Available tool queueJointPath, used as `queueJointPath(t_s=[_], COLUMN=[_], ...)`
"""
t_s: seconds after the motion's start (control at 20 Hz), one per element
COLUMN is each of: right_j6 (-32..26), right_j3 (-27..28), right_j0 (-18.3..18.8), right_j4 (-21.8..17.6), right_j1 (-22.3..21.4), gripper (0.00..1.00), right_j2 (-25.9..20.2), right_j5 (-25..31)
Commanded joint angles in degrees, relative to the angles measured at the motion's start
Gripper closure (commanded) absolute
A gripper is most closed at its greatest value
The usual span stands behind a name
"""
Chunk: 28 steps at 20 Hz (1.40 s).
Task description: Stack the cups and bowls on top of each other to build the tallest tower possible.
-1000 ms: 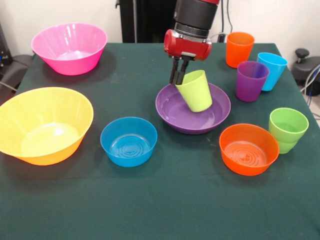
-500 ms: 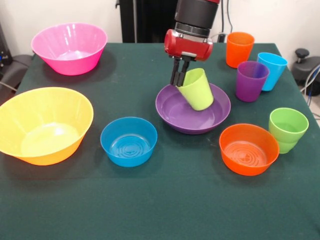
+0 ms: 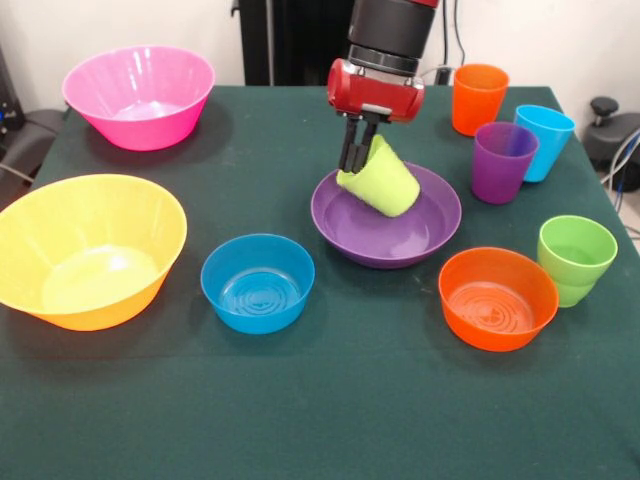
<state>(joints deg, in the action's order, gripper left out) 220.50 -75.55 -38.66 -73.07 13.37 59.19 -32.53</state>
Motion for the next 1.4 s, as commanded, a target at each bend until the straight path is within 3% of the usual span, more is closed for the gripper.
queueJointPath(t_s=[0.05, 0.1, 0.15, 1.4], right_j6=[-0.8, 0.2, 0.4, 0.2], right_j3=[5.8, 5.9, 5.9, 5.0], right_j0=[0.2, -0.1, -0.1, -1.1], right_j4=[0.1, -0.6, -0.7, -0.6], right_j1=[1.6, 2.0, 2.1, 1.0], gripper=[1.00, 1.00, 0.00, 0.00], right_j2=[-11.0, -10.7, -10.7, -9.4], right_j5=[2.6, 2.4, 2.2, 3.3])
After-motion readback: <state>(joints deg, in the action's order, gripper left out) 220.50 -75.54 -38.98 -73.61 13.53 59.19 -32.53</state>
